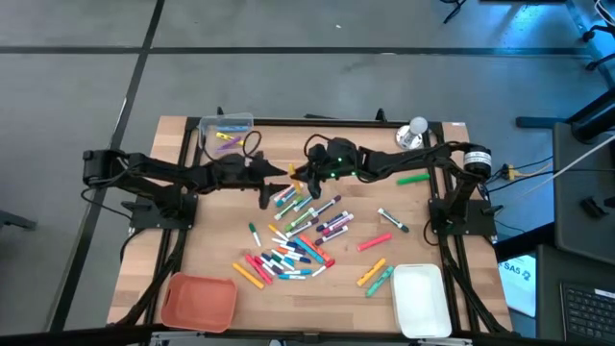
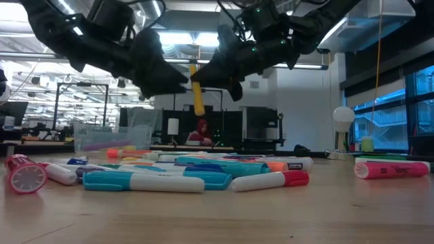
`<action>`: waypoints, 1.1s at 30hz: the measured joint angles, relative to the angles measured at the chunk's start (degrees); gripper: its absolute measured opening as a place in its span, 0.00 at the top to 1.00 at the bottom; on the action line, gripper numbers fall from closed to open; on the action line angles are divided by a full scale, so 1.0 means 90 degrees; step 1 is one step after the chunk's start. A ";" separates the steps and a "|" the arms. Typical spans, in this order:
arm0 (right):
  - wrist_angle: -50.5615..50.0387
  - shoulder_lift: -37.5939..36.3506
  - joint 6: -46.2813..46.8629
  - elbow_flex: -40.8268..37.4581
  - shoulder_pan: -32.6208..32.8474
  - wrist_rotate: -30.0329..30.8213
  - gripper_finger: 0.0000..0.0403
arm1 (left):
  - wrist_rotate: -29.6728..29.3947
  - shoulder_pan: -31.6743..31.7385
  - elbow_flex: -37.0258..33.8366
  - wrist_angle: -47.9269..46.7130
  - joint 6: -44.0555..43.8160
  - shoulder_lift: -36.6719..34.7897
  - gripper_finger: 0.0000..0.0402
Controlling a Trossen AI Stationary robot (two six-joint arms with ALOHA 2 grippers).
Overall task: Pick & Place Markers
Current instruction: Put the yellow pen into the transparent bin
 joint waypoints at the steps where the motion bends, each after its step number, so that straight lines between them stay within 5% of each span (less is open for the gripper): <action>1: 0.0102 0.0004 -0.0030 0.0000 0.0021 -0.0015 0.85 | 0.0048 0.0005 -0.0001 -0.0014 0.0023 0.0000 0.44; 13: 0.0854 0.0007 -0.0465 0.0005 0.0262 -0.0393 0.85 | 0.0266 -0.0177 -0.0005 0.0288 0.0533 0.0000 0.53; 23: 0.0856 0.0007 -0.0547 0.0005 0.0266 -0.0517 0.83 | 0.0544 -0.0203 -0.0002 0.0347 0.0557 0.0000 0.89; 30: 0.0834 0.0007 -0.0106 0.0005 0.0261 -0.0328 0.73 | 0.0400 -0.0077 0.0009 0.0104 0.0486 -0.0002 0.90; 33: 0.0674 -0.0011 0.0047 0.0005 0.0259 0.0198 0.67 | -0.0054 0.0048 0.0155 -0.0853 0.0551 -0.0155 0.90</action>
